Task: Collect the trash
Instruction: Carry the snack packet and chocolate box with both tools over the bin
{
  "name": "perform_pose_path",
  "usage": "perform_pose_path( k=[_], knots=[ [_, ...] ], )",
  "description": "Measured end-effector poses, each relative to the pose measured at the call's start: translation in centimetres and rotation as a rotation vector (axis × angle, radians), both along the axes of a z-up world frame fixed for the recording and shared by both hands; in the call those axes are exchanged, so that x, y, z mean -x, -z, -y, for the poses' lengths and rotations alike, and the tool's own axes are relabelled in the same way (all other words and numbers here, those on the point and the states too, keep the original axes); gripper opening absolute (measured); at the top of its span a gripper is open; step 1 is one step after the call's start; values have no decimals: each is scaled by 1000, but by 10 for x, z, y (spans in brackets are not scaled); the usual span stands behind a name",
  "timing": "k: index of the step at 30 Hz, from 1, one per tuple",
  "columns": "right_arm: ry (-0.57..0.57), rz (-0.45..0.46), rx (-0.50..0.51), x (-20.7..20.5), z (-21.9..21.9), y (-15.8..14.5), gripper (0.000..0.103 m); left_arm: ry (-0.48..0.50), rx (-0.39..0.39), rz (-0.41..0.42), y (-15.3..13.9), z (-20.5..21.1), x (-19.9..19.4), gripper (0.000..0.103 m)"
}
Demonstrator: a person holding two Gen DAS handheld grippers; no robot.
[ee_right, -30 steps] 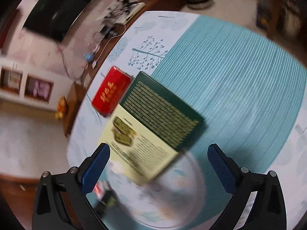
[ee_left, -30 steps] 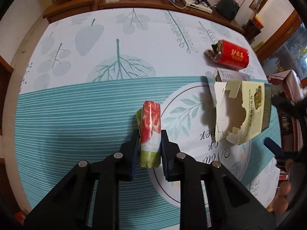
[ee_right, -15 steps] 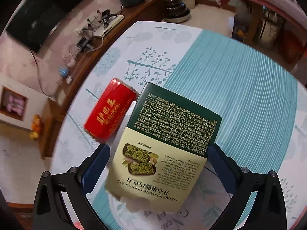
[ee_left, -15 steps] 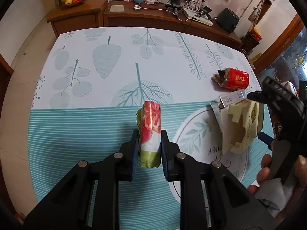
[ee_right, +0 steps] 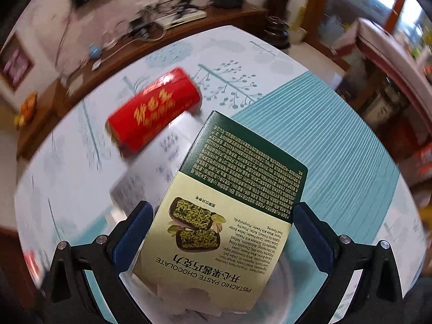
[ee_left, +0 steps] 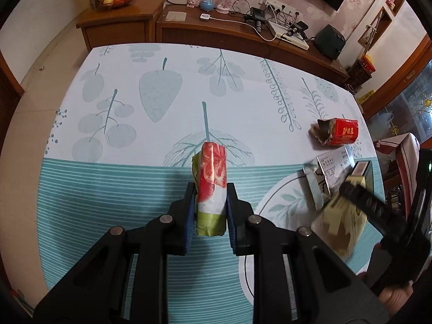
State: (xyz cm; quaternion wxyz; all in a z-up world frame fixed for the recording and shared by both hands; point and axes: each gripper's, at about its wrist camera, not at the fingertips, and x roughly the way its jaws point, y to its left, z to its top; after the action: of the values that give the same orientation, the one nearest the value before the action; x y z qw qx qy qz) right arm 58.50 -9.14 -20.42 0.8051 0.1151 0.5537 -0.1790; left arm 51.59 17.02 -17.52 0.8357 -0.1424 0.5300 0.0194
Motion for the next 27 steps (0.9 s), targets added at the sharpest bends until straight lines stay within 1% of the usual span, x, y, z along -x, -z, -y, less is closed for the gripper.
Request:
perform_pose_path(
  k=[5,8,10,13,17,21,22,23,25,27],
  knots=[
    [-121,-39,-4,29,16,1,103,21,24,-8,0,6,10,18],
    [-165,-71,-20,43,27,6,103,50,25,-15,-1,13,18,18],
    [-180,-90,16,52,35,10,103,70,27,-17,-2,19,23,18],
    [-156,-117,36,58,49,15,103,94,44,-24,-3,26,30,18],
    [-126,-140,-4,71,63,20,103,128,45,-28,-7,35,40,18],
    [-126,-134,-9,83,70,19,103,166,24,-24,-12,44,53,18],
    [-124,-134,-24,88,72,19,102,174,20,-24,-13,46,56,18],
    [-121,-134,-40,94,74,19,99,185,13,-27,-13,48,61,18],
    [-120,-128,-77,105,76,19,97,207,6,-31,-14,54,70,18],
    [-129,-95,-87,118,79,15,96,232,-3,-32,-16,61,82,18]
  ],
)
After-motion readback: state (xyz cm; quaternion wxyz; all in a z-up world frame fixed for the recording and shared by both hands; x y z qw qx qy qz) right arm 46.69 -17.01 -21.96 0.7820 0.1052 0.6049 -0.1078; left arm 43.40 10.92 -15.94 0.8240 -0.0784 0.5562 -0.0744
